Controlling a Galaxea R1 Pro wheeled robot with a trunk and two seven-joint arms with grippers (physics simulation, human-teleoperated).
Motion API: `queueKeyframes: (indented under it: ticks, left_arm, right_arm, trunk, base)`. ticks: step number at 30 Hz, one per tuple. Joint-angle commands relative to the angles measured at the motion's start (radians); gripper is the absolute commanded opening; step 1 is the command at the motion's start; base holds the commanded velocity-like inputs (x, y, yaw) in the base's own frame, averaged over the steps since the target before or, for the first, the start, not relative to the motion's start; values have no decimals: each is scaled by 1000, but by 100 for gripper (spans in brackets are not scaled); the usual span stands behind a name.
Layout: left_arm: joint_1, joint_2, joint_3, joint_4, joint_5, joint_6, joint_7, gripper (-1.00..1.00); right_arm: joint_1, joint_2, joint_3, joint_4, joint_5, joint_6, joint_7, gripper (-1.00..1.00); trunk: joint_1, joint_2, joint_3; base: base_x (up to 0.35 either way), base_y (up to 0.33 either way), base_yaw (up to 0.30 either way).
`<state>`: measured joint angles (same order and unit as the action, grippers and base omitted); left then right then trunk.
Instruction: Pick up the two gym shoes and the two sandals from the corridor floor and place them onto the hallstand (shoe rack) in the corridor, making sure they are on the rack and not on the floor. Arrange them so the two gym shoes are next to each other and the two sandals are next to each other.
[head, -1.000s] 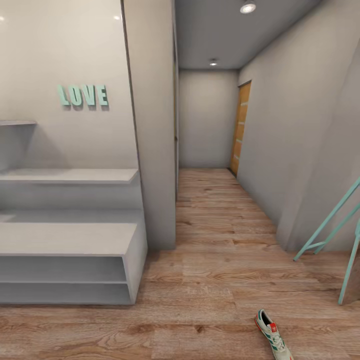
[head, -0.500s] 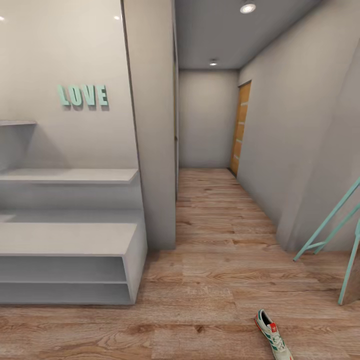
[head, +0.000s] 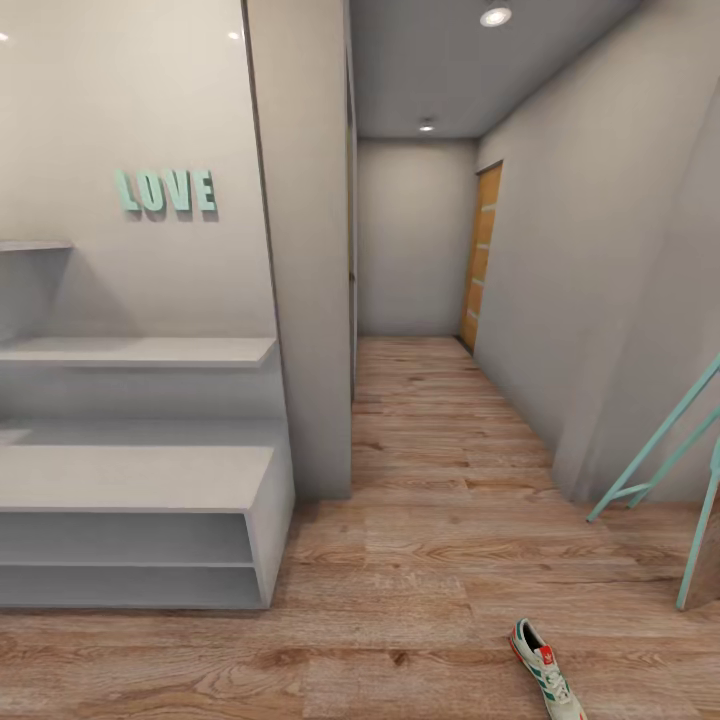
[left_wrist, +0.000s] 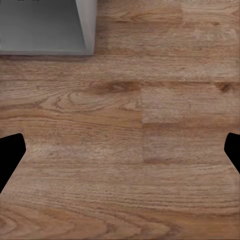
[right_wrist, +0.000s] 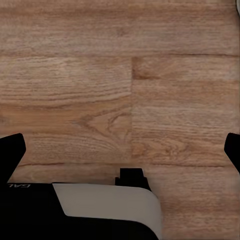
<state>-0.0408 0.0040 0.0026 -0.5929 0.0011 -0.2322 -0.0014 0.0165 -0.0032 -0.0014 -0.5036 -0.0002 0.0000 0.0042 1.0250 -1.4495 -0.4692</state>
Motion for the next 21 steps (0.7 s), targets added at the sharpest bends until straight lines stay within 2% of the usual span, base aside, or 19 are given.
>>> queueKeyframes:
  ticks: [1,21]
  left_arm:
    - [-1,0,0,9,1,-15,0,100]
    - [-1,-1,0,19,4,-27,0,100]
  right_arm:
    - [0,0,-1,1,-1,0,0,100]
    - [0,1,-6,1,-2,0,1,100]
  trunk:
    - [0,0,-1]
    - [0,0,-1]
  base:
    - [0,0,0]
    - [0,0,0]
